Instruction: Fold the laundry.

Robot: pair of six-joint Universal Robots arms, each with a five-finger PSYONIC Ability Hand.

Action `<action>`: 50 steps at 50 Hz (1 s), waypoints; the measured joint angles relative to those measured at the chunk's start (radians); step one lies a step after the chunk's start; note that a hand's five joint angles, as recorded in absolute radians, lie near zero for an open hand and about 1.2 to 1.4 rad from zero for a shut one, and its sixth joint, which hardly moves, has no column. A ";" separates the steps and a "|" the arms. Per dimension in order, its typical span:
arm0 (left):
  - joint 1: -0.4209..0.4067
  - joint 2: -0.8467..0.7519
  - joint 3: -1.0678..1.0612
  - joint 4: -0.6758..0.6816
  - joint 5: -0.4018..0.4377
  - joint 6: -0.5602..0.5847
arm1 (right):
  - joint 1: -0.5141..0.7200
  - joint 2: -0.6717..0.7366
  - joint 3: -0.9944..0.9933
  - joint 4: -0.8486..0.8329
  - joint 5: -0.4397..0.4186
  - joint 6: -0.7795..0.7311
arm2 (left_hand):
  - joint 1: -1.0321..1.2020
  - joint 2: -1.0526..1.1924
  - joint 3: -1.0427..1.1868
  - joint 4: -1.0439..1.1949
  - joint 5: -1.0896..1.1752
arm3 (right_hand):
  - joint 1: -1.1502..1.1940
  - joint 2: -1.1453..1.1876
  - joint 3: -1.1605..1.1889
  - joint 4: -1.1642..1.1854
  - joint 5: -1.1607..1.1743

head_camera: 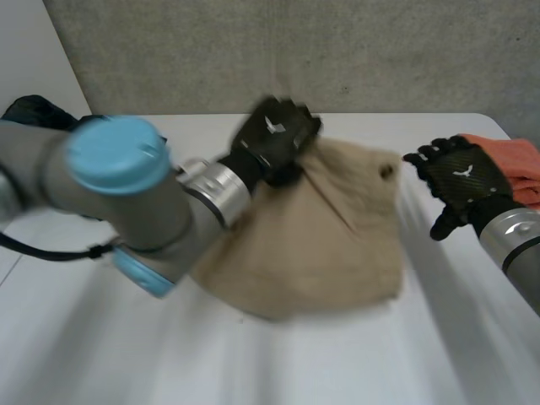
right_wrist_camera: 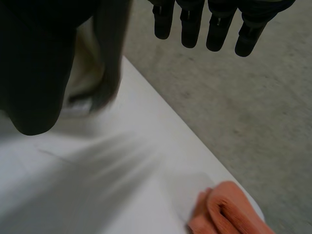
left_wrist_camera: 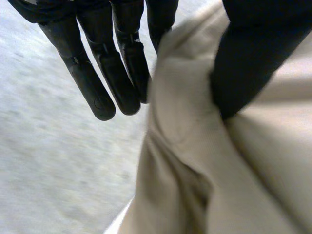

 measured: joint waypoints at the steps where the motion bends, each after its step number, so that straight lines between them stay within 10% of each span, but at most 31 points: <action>1: -0.018 -0.042 0.024 -0.007 -0.001 0.001 | -0.010 -0.005 -0.002 0.000 0.010 0.006 | -0.154 -0.147 -0.155 -0.144 -0.132 | 0.000 0.000 0.000 0.000 0.000; 8: -0.062 -0.124 0.112 -0.074 -0.016 0.003 | -0.040 -0.026 -0.017 0.008 0.059 0.010 | -0.705 -0.724 -0.728 -0.739 -0.718 | 0.000 0.000 0.000 0.000 0.000; 32: 0.141 0.354 -0.445 -0.290 -0.247 0.029 | -0.013 -0.248 -0.023 0.661 -0.032 -0.045 | -0.499 -0.530 -0.540 -0.540 -0.532 | 0.151 0.158 0.166 0.168 0.154; 50: 0.248 0.091 -0.477 -0.092 -0.122 0.184 | 0.114 -0.055 0.264 0.188 -0.030 -0.044 | -0.426 -0.472 -0.480 -0.481 -0.475 | 0.216 0.212 0.223 0.226 0.211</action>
